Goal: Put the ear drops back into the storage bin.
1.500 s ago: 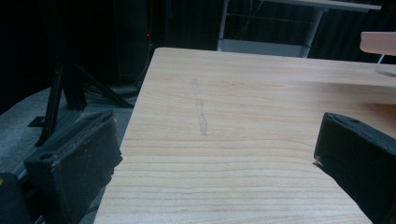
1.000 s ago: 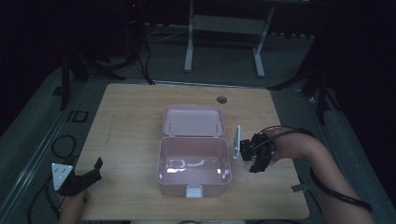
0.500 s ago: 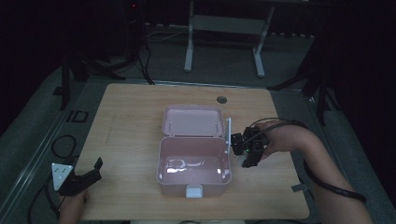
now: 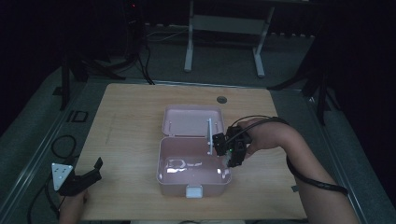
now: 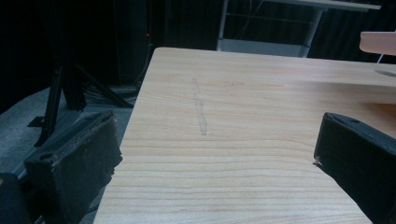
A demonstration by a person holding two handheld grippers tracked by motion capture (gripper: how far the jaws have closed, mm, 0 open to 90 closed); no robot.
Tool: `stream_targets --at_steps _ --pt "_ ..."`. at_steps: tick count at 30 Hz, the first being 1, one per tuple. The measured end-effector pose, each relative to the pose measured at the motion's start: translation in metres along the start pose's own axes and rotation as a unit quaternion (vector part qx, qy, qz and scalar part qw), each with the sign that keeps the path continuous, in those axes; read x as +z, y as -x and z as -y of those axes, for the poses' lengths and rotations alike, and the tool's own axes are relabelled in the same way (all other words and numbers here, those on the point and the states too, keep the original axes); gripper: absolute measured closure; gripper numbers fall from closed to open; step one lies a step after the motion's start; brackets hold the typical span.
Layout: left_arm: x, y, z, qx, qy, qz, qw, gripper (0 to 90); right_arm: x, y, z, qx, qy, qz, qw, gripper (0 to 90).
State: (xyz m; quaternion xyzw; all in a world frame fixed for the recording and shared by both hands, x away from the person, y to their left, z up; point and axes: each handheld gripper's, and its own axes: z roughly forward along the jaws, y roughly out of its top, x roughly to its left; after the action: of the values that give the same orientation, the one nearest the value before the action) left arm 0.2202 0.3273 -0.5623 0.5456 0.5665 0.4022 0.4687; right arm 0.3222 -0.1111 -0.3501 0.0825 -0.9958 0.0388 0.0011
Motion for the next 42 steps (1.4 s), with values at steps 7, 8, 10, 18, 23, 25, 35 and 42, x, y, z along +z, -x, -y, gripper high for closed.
stream_targets --at_steps 7,8,10,18,23,25,35,42 --pt "0.0 0.0 0.0 0.0 0.0 0.0 1.0 0.5 0.008 0.005 -0.019 -0.014 -0.002 -0.003 0.9999 59.4" --pt "0.0 0.0 0.0 0.0 0.0 0.0 1.0 0.5 0.01 0.005 -0.022 -0.014 -0.003 -0.004 0.9999 59.4" --pt "0.0 0.0 0.0 0.001 0.0 0.001 1.0 0.5 0.014 0.006 -0.027 -0.02 -0.006 -0.002 0.9998 59.4" --pt "0.0 0.0 0.0 0.001 -0.001 0.001 1.0 0.5 0.037 0.009 -0.038 -0.032 -0.011 0.001 0.9994 59.4" --pt "0.0 0.0 0.0 0.001 0.0 0.001 1.0 0.5 0.057 0.01 -0.039 -0.046 -0.015 -0.004 0.9988 59.4" --pt "0.0 0.0 0.0 0.001 0.0 0.001 1.0 0.5 0.065 0.011 -0.04 -0.052 -0.019 -0.002 0.9985 59.4" --pt "0.0 0.0 0.0 0.001 -0.001 0.001 1.0 0.5 0.097 0.018 -0.043 -0.052 -0.042 -0.006 0.9978 59.4" --pt "0.001 0.0 0.0 0.001 -0.001 0.0 1.0 0.5 0.113 0.021 -0.046 -0.052 -0.053 -0.01 0.9972 59.3"
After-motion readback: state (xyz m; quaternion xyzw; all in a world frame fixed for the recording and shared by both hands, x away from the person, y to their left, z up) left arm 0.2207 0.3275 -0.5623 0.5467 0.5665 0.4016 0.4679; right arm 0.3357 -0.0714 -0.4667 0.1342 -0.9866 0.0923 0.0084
